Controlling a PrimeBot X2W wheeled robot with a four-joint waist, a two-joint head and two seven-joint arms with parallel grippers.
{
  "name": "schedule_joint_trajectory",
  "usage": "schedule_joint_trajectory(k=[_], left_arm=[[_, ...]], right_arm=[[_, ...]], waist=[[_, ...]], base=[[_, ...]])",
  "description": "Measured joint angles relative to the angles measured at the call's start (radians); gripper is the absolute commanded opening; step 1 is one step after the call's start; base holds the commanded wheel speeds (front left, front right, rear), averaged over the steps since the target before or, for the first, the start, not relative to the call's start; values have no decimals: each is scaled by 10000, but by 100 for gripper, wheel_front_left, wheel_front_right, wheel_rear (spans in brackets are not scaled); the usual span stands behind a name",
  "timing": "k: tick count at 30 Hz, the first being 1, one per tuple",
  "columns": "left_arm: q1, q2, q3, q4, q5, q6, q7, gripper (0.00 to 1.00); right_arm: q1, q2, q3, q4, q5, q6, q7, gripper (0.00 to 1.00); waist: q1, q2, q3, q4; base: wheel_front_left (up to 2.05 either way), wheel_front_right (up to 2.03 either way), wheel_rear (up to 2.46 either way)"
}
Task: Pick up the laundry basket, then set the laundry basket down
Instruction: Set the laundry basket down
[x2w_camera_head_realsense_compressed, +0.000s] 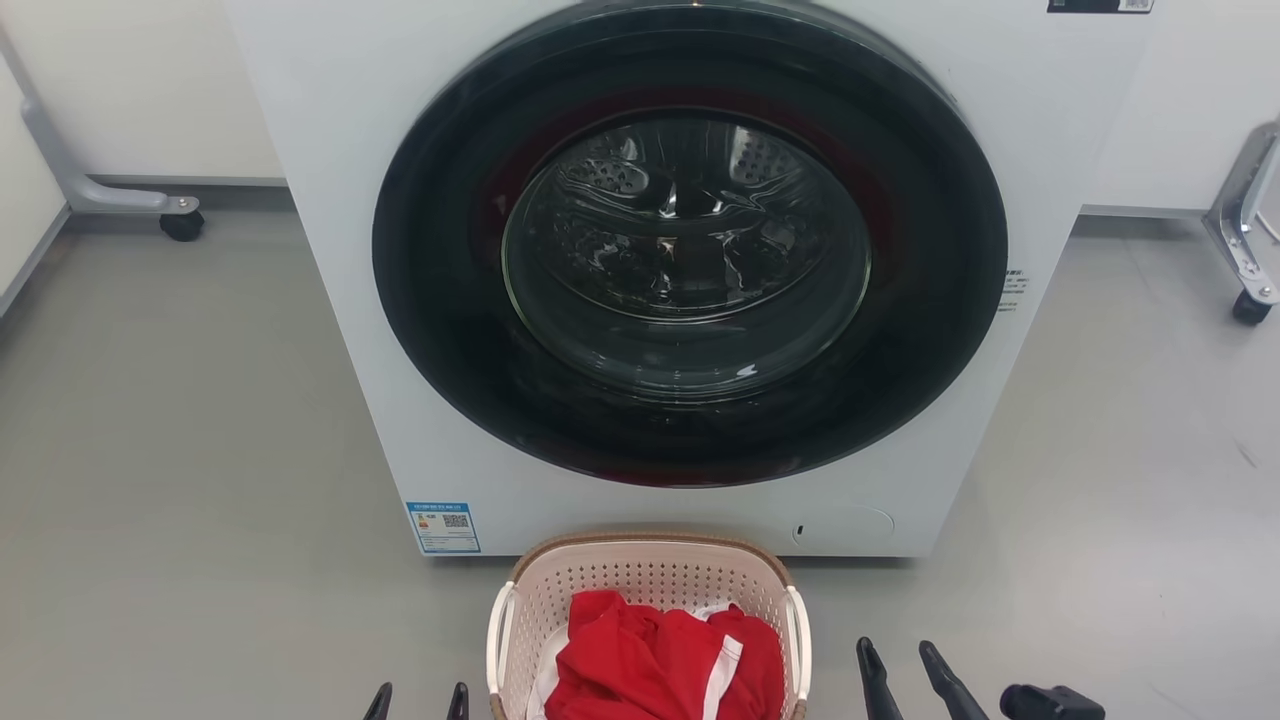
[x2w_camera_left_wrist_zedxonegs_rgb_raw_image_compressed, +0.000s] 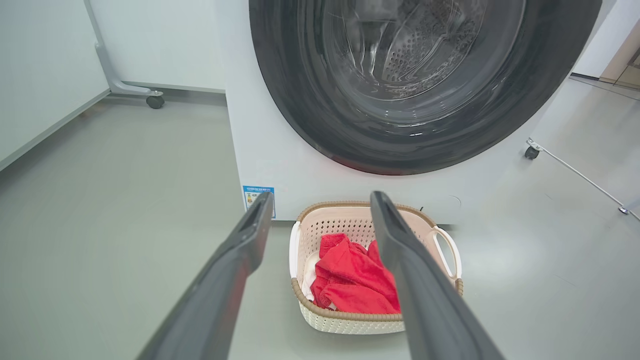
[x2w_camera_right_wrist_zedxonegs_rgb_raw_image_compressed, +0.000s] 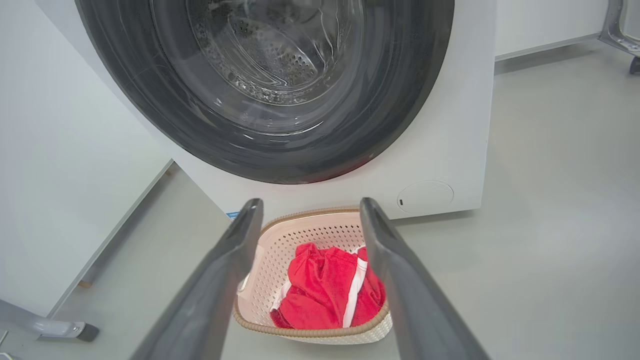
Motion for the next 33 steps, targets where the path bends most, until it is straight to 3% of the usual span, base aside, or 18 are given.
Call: schedule_joint_trajectory(k=[16,33], left_arm=[[696,-314,742,-1202,974,0,0,100],[855,-533,1001,-1710,1321,0,0,100]], right_arm=[[1392,130,-1122,-2088,-1507,-81,0,100],[1927,504,-1889,-2744,-2529,-82,0,100]], waist=[[1,1,-73,18],[2,1,48,-23]], base=[[0,0,0],[0,0,0]])
